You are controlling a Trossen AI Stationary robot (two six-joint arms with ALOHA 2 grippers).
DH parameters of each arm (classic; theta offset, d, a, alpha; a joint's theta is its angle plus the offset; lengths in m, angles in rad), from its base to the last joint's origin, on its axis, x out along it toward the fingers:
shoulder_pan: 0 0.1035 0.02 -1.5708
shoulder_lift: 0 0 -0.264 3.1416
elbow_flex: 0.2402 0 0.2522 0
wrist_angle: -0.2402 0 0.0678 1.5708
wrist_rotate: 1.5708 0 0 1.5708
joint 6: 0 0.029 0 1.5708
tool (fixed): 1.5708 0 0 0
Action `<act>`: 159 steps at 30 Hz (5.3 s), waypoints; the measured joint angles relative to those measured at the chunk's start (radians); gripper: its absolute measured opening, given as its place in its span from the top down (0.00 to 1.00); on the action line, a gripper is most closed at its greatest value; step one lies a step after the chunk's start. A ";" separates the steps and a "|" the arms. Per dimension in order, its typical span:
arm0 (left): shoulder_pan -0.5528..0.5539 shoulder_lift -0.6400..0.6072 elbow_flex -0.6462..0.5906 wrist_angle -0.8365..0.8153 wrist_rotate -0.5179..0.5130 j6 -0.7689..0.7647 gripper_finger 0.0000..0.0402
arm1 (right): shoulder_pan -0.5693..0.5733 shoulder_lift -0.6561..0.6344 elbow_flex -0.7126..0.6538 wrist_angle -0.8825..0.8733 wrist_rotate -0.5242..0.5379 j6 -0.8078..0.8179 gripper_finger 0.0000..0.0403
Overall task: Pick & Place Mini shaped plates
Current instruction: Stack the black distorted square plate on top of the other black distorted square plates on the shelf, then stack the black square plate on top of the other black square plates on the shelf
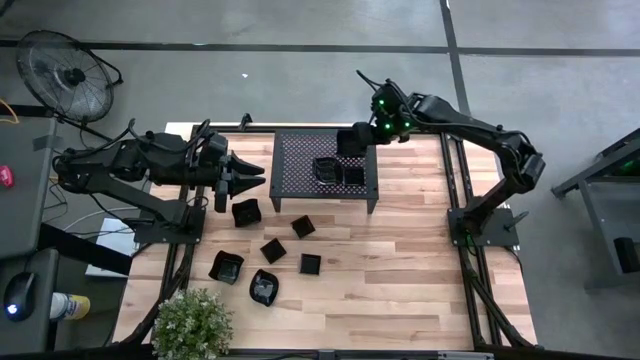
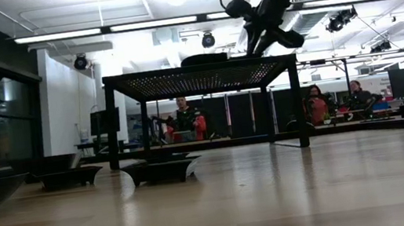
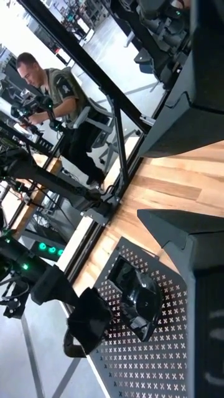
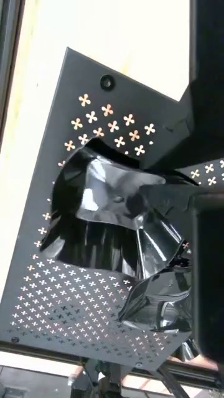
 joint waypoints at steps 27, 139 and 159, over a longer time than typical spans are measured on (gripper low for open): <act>0.000 0.000 -0.001 -0.008 0.000 -0.005 0.65 | -0.084 -0.240 0.001 -0.074 -0.055 -0.180 0.67; 0.000 -0.152 -0.001 -0.286 0.267 0.161 0.65 | 0.916 0.523 0.000 0.448 0.278 0.953 0.99; 0.000 -0.152 -0.001 -0.286 0.267 0.161 0.65 | 0.935 0.062 0.000 0.014 0.409 0.881 1.00</act>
